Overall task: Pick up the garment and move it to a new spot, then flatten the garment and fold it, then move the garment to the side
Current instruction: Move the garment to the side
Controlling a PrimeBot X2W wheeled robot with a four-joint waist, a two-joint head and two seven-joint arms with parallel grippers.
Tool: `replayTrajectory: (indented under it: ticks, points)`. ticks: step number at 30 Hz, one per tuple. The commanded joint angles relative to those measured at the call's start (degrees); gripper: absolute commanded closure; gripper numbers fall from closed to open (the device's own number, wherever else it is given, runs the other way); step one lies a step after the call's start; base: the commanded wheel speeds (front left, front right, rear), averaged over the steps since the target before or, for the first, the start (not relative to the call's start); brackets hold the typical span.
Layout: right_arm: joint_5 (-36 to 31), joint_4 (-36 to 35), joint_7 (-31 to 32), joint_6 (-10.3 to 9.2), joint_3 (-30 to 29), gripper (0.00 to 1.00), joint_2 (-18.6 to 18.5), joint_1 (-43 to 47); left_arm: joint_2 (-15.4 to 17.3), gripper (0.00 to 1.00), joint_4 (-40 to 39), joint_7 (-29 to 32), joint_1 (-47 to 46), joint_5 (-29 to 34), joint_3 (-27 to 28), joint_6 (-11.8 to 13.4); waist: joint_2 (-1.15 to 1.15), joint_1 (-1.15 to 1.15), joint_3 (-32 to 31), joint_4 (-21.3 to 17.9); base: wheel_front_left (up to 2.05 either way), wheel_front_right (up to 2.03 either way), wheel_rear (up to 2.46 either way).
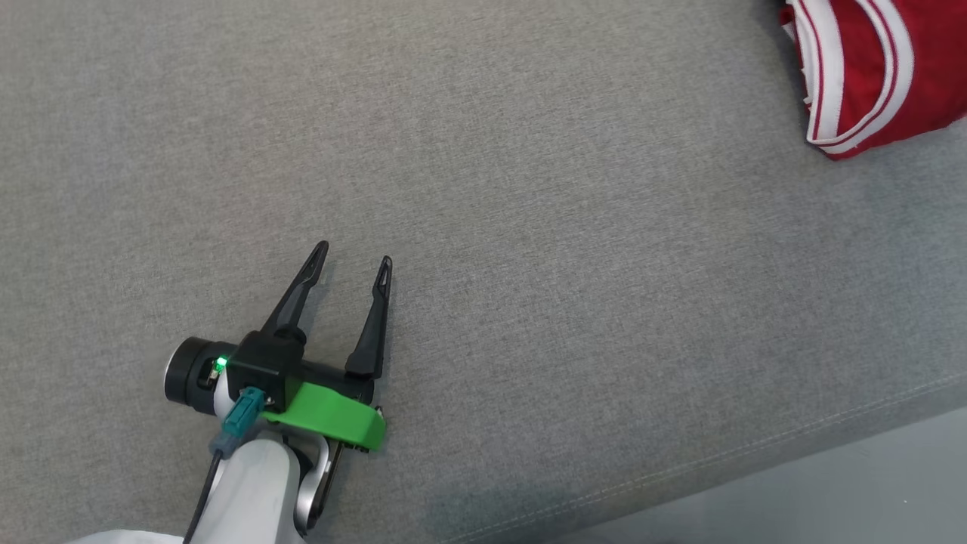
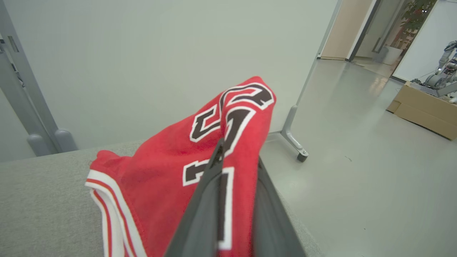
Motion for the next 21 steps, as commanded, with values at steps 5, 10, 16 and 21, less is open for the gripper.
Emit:
replayTrajectory:
  ticks: [5, 10, 16, 21]
  points:
    - [-9.4, -2.5, -0.1, -0.09, -10.3, 0.00, 0.4, -0.9, 0.9, 0.00, -0.4, 0.0, -1.6, 0.0, -0.1, -0.1, -0.01, -0.01, 3.1, 3.5, 0.00, 0.00, 0.00]
    - [-15.0, -9.4, -0.1, -0.09, -15.0, 0.00, 4.8, 1.6, 0.9, 0.00, -0.2, 0.0, -1.8, 0.1, 0.3, -0.1, -0.01, -0.01, 2.9, 4.0, 0.00, 0.00, 0.00]
    - [-13.4, -17.6, -0.1, -0.09, -6.3, 0.00, 12.4, 8.2, 0.1, 0.00, 0.4, 0.0, -0.4, -0.2, 2.4, -0.1, -0.01, -0.01, -0.1, 4.7, 0.00, 0.00, 0.00]
    - [-7.2, -22.7, -0.1, -0.09, 4.4, 0.00, 14.7, 16.6, -0.3, 0.00, 1.3, 0.0, 1.0, -0.2, 5.0, 0.2, -0.01, -0.01, -3.4, 5.7, 0.00, 0.00, 0.00]
